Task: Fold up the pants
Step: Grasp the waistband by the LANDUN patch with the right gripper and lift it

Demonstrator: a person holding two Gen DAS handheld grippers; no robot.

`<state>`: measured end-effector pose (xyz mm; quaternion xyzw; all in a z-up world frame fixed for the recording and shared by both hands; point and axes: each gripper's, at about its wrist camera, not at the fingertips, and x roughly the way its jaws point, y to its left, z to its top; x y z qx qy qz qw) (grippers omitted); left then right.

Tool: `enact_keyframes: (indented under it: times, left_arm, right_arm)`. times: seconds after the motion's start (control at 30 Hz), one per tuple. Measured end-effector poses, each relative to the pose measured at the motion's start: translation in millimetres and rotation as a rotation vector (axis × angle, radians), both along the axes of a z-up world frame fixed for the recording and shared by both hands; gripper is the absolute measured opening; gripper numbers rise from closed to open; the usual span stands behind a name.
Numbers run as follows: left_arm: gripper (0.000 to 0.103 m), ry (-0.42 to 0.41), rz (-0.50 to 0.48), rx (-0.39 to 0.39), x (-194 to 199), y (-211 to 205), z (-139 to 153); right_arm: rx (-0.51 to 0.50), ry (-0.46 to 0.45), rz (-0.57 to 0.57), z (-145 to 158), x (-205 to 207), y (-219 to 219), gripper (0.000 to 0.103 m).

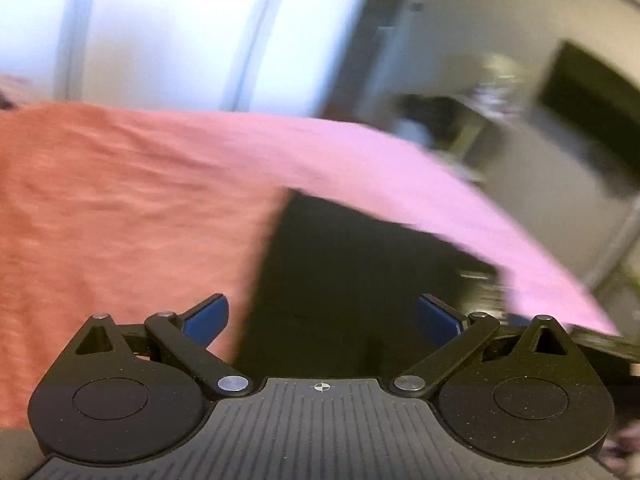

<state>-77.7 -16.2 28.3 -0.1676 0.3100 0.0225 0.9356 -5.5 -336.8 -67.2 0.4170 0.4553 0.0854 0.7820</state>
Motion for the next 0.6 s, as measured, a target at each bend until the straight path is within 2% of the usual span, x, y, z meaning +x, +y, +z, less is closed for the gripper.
enact_keyframes:
  times: [0.07,0.13,0.17,0.33,0.43,0.53,0.6]
  left_arm:
    - [0.102,0.031,0.036,-0.016,5.2,10.7,-16.1]
    - [0.102,0.096,0.05,-0.094,17.4,16.2,-31.8]
    - [0.103,0.096,0.049,-0.135,18.7,19.2,-34.5]
    - [0.103,0.106,0.052,-0.212,25.9,27.0,-45.1]
    - [0.103,0.122,0.058,-0.247,26.9,31.7,-47.1]
    - [0.103,0.135,0.056,-0.275,29.1,32.3,-50.8]
    - [0.103,0.141,0.06,-0.283,28.3,32.4,-51.3]
  right_arm:
    - [0.008,0.004,0.035,-1.3,4.4,5.8,0.077]
    - [0.046,0.009,0.06,-5.7,9.6,8.2,0.077]
    - [0.056,0.012,0.068,-6.8,11.2,9.2,0.074]
    - [0.123,0.041,0.089,-18.3,20.8,10.3,0.044]
    - [0.134,0.038,0.109,-20.4,26.8,13.6,0.047]
    - [0.148,0.01,0.145,-21.0,32.9,21.1,0.062]
    - [0.131,-0.002,0.163,-18.6,35.6,28.1,0.065]
